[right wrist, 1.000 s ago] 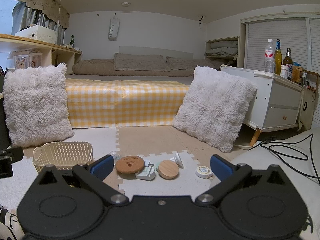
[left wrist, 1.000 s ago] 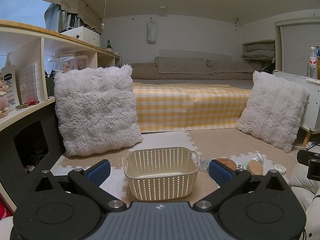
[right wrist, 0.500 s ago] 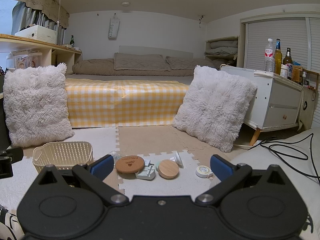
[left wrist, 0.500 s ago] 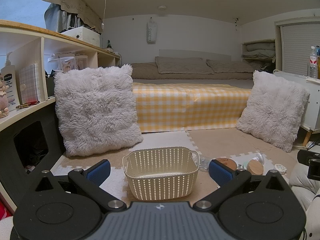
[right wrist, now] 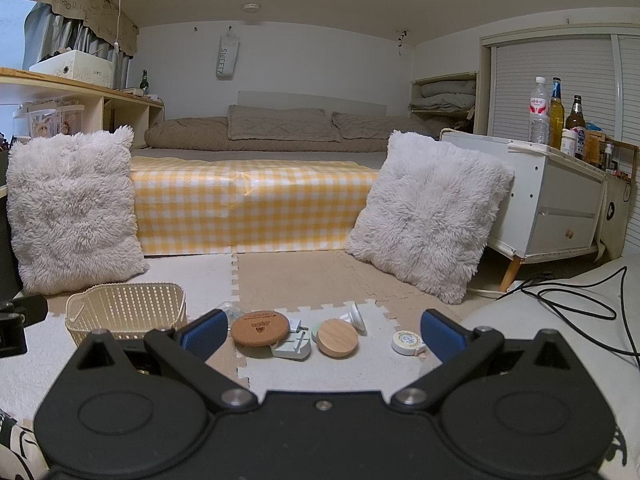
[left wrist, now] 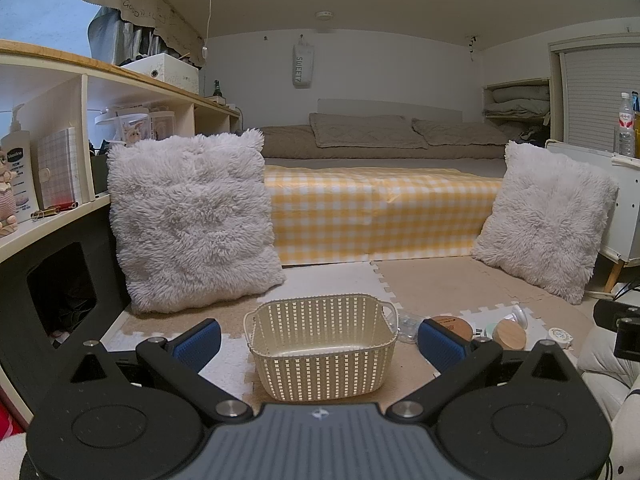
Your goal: Organize rigid objects
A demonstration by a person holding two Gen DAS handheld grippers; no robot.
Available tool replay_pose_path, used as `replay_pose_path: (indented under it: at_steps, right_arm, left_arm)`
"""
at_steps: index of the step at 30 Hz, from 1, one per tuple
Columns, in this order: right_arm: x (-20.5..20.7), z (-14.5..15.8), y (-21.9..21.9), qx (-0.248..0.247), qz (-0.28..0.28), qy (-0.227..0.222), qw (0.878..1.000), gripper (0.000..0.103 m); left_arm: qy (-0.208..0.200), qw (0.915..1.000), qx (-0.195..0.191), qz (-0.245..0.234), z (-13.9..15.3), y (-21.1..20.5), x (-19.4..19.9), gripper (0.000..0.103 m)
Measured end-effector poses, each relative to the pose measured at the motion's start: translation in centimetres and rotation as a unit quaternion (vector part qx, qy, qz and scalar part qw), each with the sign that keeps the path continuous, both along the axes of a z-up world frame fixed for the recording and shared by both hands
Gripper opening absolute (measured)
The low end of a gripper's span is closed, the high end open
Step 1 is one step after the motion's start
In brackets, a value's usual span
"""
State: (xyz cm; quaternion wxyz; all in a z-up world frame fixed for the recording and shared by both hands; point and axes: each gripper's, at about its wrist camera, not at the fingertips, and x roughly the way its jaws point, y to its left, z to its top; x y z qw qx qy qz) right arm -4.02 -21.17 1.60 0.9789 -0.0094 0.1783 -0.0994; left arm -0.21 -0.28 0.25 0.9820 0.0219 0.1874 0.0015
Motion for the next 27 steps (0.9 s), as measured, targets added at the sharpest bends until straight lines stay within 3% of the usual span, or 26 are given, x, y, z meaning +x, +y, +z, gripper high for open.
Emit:
replay_pose_path:
  at_steps: [11,21,27]
  right_arm:
    - [-0.1,-0.6,-0.6,0.017,0.002,0.000,1.000,0.103]
    - [2.6,0.7,-0.4,0.019,0.022,0.002,1.000,0.103]
    - [5.6,1.9,-0.6,-0.002,0.040,-0.015,0.999,0.103]
  left_arm:
    - [0.006,1.0000,-0.006,0.000,0.5,-0.4,0.5,0.103]
    - [0.032,0.9993,-0.003,0.017,1.4,-0.1,4.5,0.103]
    - [0.031,0.9990,0.022,0.025,2.4,0.1,7.2,0.103]
